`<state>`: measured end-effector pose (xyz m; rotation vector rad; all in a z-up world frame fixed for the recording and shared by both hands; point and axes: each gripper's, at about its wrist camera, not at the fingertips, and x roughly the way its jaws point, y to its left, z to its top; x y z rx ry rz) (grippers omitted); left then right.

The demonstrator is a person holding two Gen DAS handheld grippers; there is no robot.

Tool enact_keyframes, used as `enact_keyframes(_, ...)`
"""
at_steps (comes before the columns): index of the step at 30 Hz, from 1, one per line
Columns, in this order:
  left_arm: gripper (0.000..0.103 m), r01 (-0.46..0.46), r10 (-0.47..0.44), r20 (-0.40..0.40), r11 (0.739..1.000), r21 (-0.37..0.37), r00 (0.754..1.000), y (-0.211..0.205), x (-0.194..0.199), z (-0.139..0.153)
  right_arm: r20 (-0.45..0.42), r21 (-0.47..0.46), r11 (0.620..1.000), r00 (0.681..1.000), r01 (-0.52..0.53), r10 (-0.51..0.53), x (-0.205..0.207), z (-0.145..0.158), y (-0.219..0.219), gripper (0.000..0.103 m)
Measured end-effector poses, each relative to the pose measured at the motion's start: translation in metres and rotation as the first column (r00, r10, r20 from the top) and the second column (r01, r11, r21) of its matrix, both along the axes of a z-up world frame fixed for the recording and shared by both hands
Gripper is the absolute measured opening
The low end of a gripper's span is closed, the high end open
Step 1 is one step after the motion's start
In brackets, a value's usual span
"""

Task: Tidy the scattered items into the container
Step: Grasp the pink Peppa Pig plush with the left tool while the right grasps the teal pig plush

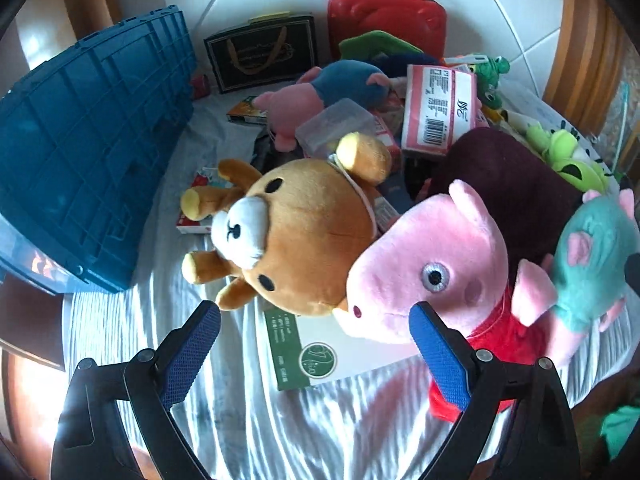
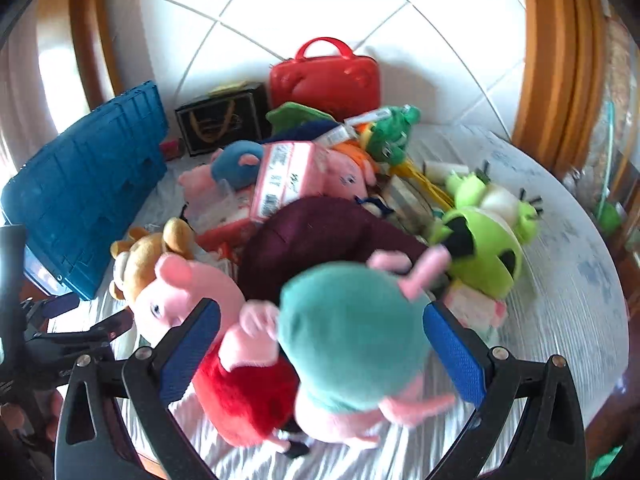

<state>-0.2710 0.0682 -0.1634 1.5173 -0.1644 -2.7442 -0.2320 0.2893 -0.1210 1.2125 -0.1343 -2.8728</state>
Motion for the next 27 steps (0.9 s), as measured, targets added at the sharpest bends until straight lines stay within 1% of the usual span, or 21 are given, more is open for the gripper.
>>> enact_keyframes(3, 0.096, -0.02, 0.02, 0.01, 1.0, 0.016, 1.0, 0.013, 0.008, -0.004, 0.045, 0.006, 0.999, 0.998, 0.041, -0.041, 0.009, -0.012, 0.011, 0.103)
enact_keyframes(7, 0.096, -0.047, 0.046, 0.024, 0.998, 0.037, 0.999, 0.03, 0.019, -0.009, 0.082, -0.031, 0.997, 0.994, 0.072, -0.069, 0.019, -0.028, 0.02, 0.103)
enact_keyframes(12, 0.096, -0.081, 0.079, 0.042, 0.995, 0.063, 0.996, 0.051, 0.032, -0.016, 0.132, -0.055, 0.996, 0.99, 0.066, -0.058, 0.016, -0.051, 0.027, 0.103)
enact_keyframes(15, 0.096, -0.102, 0.098, 0.054, 0.992, 0.078, 0.994, 0.064, 0.04, -0.02, 0.156, -0.061, 0.998, 0.988, 0.027, -0.017, 0.006, -0.063, 0.034, 0.103)
enact_keyframes(17, 0.096, -0.138, 0.133, 0.066, 0.987, 0.083, 0.989, 0.075, 0.04, -0.026, 0.172, -0.066, 0.998, 0.985, -0.012, 0.023, 0.0, -0.07, 0.041, 0.103)
enact_keyframes(20, 0.096, -0.194, 0.19, 0.051, 0.977, 0.085, 0.98, 0.088, 0.04, -0.029, 0.187, -0.077, 0.994, 0.979, -0.072, 0.086, -0.009, -0.077, 0.051, 0.103)
enact_keyframes(23, 0.096, -0.221, 0.218, 0.045, 0.972, 0.079, 0.975, 0.098, 0.034, -0.031, 0.181, -0.102, 0.988, 0.975, -0.112, 0.129, -0.014, -0.078, 0.062, 0.103)
enact_keyframes(27, 0.096, -0.222, 0.218, 0.052, 0.971, 0.087, 0.975, 0.105, 0.021, -0.036, 0.182, -0.144, 0.981, 0.971, -0.129, 0.155, -0.023, -0.079, 0.072, 0.103)
